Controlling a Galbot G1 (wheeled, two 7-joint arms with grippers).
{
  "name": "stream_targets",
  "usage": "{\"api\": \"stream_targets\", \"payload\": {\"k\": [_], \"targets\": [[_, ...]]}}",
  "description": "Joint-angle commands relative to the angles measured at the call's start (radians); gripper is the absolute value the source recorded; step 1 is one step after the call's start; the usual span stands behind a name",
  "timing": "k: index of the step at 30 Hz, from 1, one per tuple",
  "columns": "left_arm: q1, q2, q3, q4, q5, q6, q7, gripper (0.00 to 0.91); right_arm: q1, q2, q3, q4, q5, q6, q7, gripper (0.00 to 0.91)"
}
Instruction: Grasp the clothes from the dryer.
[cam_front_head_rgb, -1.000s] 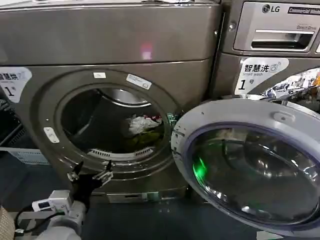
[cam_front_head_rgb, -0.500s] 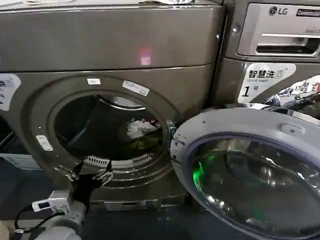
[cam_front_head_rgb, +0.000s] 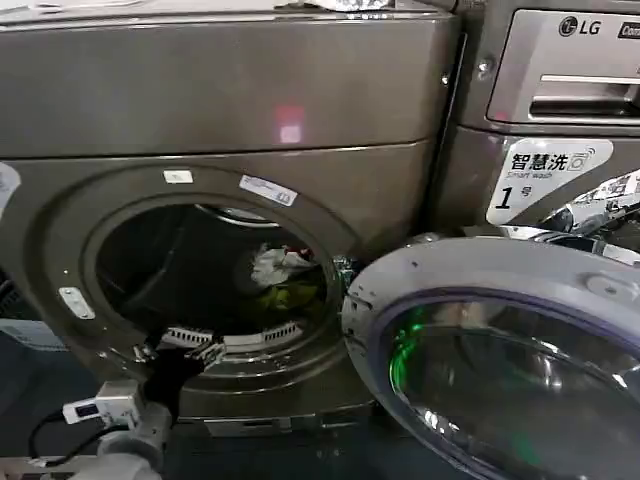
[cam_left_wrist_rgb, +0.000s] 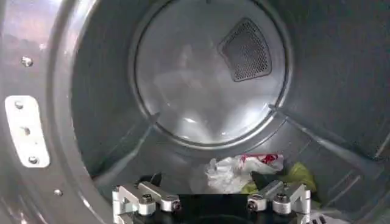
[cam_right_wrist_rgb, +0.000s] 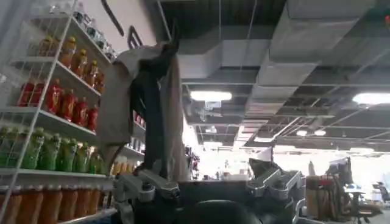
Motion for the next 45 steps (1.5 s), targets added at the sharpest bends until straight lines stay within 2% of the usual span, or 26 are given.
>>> {"api": "stream_targets", "payload": {"k": [1, 36, 45], "targets": [[0.001, 0.001, -0.001, 0.002, 0.000, 0.049, 0.001, 0.907, 0.001, 0.001, -0.001, 0.000, 0.000, 0.001, 0.000, 0.907], [-0.013, 0.005, -0.002, 0.008, 0.007, 0.049, 0.001, 0.907, -0.005, 0.015, 0.003, 0.002, 0.000, 0.013, 0.002, 0.907], [-0.163, 0.019, -0.016, 0.147, 0.023, 0.049, 0.000, 0.907, -0.015, 0.017, -0.001, 0.001, 0.002, 0.022, 0.001, 0.907]]}}
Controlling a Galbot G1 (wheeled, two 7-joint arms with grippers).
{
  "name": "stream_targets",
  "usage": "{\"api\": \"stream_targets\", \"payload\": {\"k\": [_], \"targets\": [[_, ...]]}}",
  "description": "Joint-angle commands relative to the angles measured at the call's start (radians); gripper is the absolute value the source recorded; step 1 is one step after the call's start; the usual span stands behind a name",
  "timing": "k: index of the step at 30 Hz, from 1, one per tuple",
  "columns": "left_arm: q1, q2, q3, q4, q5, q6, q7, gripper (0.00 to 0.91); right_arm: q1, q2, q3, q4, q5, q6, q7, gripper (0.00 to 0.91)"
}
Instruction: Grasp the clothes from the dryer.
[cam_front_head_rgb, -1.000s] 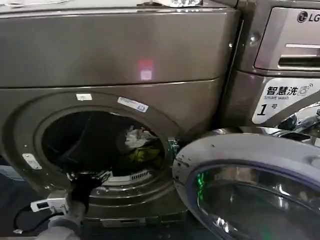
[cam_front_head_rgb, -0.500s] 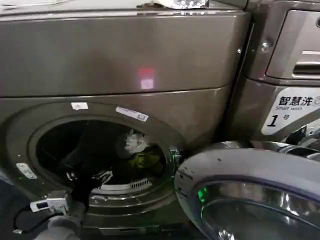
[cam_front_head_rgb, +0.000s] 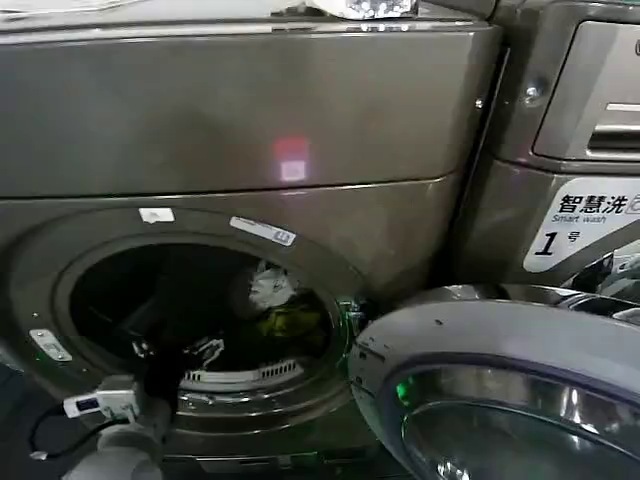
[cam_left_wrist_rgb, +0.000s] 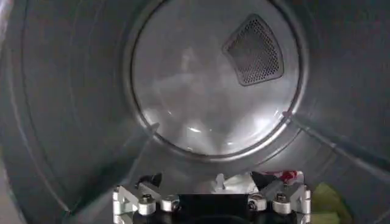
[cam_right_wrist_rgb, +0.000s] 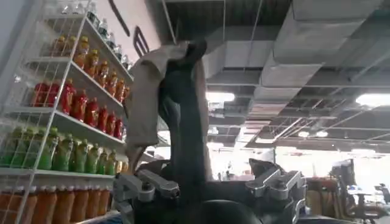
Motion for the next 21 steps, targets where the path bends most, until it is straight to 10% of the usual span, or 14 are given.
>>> {"api": "stream_targets", "payload": {"k": [1, 21], "targets": [[-0.134, 0.006, -0.009, 0.128, 0.015, 0.049, 0.000, 0.907, -0.004, 0.001, 0.000, -0.005, 0.000, 0.007, 0.000, 0.907], [-0.379, -0.018, -0.001, 0.469, 0.066, -0.011, -0.028, 0.907, 0.010, 0.006, -0.019, -0.001, -0.001, 0.011, -0.001, 0.907]]}}
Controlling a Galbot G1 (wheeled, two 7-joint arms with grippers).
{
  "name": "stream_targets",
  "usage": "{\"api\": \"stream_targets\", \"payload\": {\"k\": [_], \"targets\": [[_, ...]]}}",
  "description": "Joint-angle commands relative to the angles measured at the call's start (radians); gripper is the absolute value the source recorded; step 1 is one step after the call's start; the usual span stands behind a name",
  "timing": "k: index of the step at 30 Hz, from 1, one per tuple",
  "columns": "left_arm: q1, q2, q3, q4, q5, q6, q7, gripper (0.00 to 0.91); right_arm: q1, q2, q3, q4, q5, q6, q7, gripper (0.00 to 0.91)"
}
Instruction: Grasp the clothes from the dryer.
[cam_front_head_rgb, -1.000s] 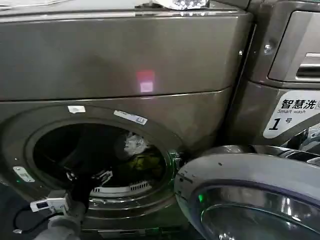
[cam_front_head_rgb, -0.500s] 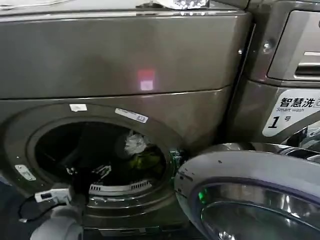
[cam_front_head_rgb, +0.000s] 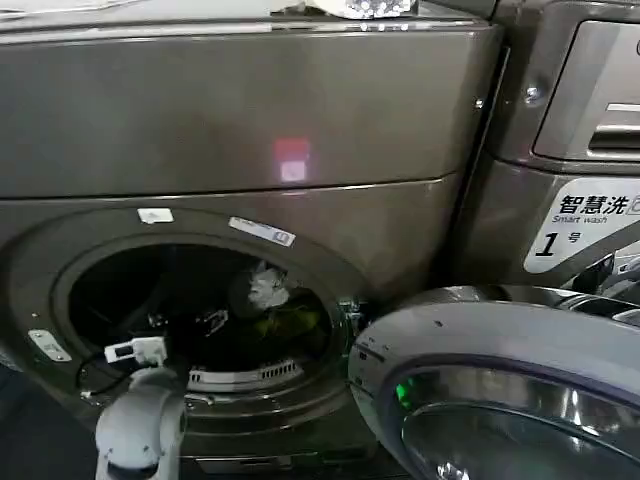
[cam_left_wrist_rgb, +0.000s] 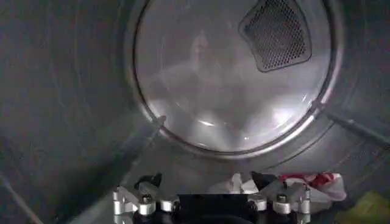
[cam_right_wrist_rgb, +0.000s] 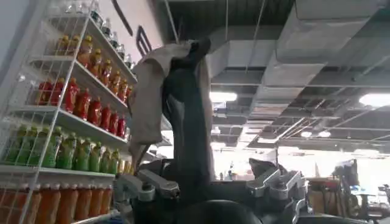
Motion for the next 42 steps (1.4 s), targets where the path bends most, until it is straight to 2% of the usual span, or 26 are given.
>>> {"api": "stream_targets", "payload": {"k": [1, 5, 7, 9, 10, 12, 14, 16, 18, 21, 24, 30, 36, 42], "targets": [[-0.150, -0.001, -0.006, 0.208, 0.025, -0.011, -0.003, 0.907, 0.003, 0.002, -0.003, 0.003, -0.001, 0.000, -0.001, 0.907], [-0.167, 0.007, -0.004, 0.232, 0.111, -0.013, 0.090, 0.907, 0.003, -0.001, -0.004, 0.002, -0.001, 0.000, -0.002, 0.907], [-0.167, 0.016, -0.008, 0.243, 0.345, -0.036, 0.274, 0.907, 0.004, -0.002, -0.005, 0.002, -0.001, 0.001, -0.002, 0.907], [-0.155, 0.033, -0.017, 0.237, 0.525, -0.141, 0.467, 0.907, 0.002, -0.003, -0.004, 0.002, -0.001, 0.000, -0.002, 0.907], [-0.153, 0.038, -0.020, 0.233, 0.546, -0.164, 0.546, 0.907, 0.002, -0.004, -0.004, 0.002, -0.001, 0.000, -0.002, 0.907], [-0.139, 0.054, -0.027, 0.223, 0.757, -0.285, 0.726, 0.907, 0.002, -0.007, -0.002, 0.000, -0.001, 0.000, -0.002, 0.907], [-0.133, 0.059, -0.035, 0.218, 0.871, -0.388, 0.837, 0.907, 0.003, -0.007, -0.003, 0.001, -0.001, 0.000, -0.002, 0.907], [-0.134, 0.059, -0.037, 0.204, 0.950, -0.440, 0.932, 0.907, 0.004, -0.007, -0.003, 0.004, -0.001, -0.001, -0.002, 0.907], [-0.131, 0.056, -0.042, 0.184, 1.013, -0.552, 1.010, 0.907, 0.005, -0.006, -0.003, 0.003, -0.002, -0.001, -0.002, 0.907], [-0.132, 0.053, -0.044, 0.154, 1.058, -0.659, 1.113, 0.907, 0.004, -0.006, -0.002, 0.003, -0.002, 0.000, -0.003, 0.907], [-0.151, 0.046, -0.047, 0.130, 1.055, -0.720, 1.180, 0.907, 0.003, -0.005, -0.002, 0.003, -0.003, 0.000, -0.003, 0.907], [-0.226, 0.045, -0.049, 0.109, 1.025, -0.754, 1.363, 0.907, 0.006, -0.006, -0.006, 0.010, -0.003, -0.002, -0.004, 0.907], [-0.282, 0.047, -0.046, 0.165, 1.105, -0.901, 1.365, 0.907, 0.007, -0.008, -0.004, 0.008, -0.004, -0.002, -0.006, 0.907], [-0.330, 0.036, -0.024, 0.235, 1.190, -0.932, 1.365, 0.907, 0.008, -0.008, -0.003, 0.008, -0.006, -0.002, -0.007, 0.907]]}}
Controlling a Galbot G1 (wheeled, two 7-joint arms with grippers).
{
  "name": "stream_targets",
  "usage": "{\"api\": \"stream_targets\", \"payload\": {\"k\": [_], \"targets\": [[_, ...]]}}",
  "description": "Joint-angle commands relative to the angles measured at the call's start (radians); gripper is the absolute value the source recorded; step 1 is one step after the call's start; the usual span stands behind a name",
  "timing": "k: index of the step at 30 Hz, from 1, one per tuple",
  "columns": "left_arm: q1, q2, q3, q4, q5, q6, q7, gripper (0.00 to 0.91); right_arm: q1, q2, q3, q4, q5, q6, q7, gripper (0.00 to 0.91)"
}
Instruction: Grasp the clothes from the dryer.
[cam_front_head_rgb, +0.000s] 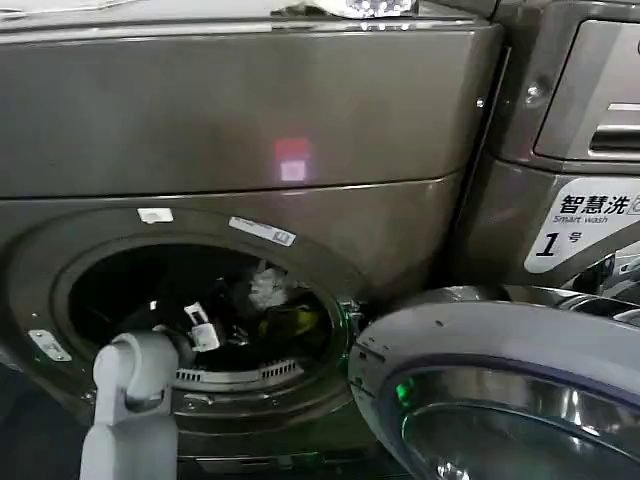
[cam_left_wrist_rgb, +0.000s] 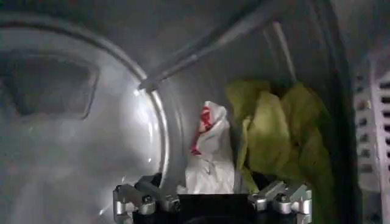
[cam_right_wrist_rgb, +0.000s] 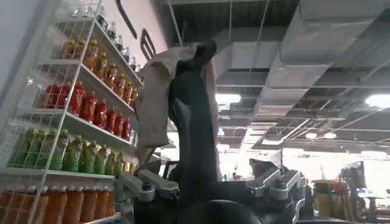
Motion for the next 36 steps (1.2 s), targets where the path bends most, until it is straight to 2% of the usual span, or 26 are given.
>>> {"api": "stream_targets", "payload": {"k": [1, 9, 14, 24, 36], "targets": [[-0.100, -0.009, 0.019, 0.087, 0.201, -0.243, 0.170, 0.907, 0.004, 0.000, 0.002, 0.002, -0.001, -0.001, -0.001, 0.907], [-0.131, -0.042, 0.039, 0.148, 0.417, -0.245, 0.169, 0.907, 0.013, 0.004, -0.005, 0.008, -0.016, -0.001, -0.001, 0.907], [-0.138, -0.043, 0.056, 0.173, 0.464, -0.255, 0.169, 0.907, 0.014, 0.001, -0.007, 0.007, -0.018, -0.002, -0.001, 0.907], [-0.169, -0.026, 0.066, 0.230, 0.395, -0.252, 0.169, 0.907, 0.011, -0.001, -0.004, -0.001, -0.018, -0.001, -0.001, 0.907], [-0.185, -0.025, 0.085, 0.280, 0.280, -0.186, 0.169, 0.907, 0.007, -0.003, 0.002, 0.001, -0.017, -0.002, -0.001, 0.907]]}}
